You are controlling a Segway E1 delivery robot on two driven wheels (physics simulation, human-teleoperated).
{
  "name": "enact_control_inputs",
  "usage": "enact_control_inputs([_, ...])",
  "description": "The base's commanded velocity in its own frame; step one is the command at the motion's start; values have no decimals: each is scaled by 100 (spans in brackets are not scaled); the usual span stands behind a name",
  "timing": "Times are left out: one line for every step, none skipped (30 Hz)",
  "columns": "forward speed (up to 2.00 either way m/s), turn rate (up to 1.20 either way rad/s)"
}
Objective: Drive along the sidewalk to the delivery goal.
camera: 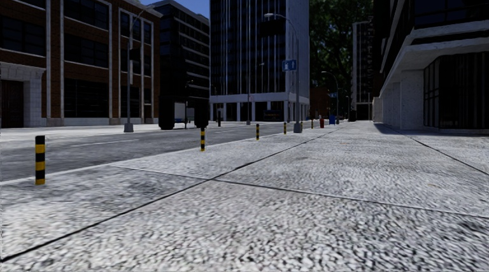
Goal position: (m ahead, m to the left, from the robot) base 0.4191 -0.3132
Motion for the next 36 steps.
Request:
enact_control_inputs([96,-46])
enact_control_inputs([96,-46])
enact_control_inputs([96,-46])
enact_control_inputs([96,-46])
enact_control_inputs([96,-46])
enact_control_inputs([96,-46])
enact_control_inputs([96,-46])
enact_control_inputs([88,-40])
enact_control_inputs([52,-23])
enact_control_inputs([0,0])
enact_control_inputs([0,0])
enact_control_inputs([0,0])
enact_control_inputs([0,0])
enact_control_inputs([0,0])
enact_control_inputs([0,0])
enact_control_inputs([0,0])
enact_control_inputs([0,0])
enact_control_inputs([0,0])
enact_control_inputs([0,0])
enact_control_inputs([0,0])
enact_control_inputs([0,0])
enact_control_inputs([0,0])
enact_control_inputs([0,0])
enact_control_inputs([0,0])
enact_control_inputs([0,0])
enact_control_inputs([0,0])
enact_control_inputs([0,0])
enact_control_inputs([0,0])
enact_control_inputs([0,0])
enact_control_inputs([0,0])
enact_control_inputs([0,0])
enact_control_inputs([0,0])
enact_control_inputs([0,0])
enact_control_inputs([0,0])
enact_control_inputs([0,0])
enact_control_inputs([0,0])
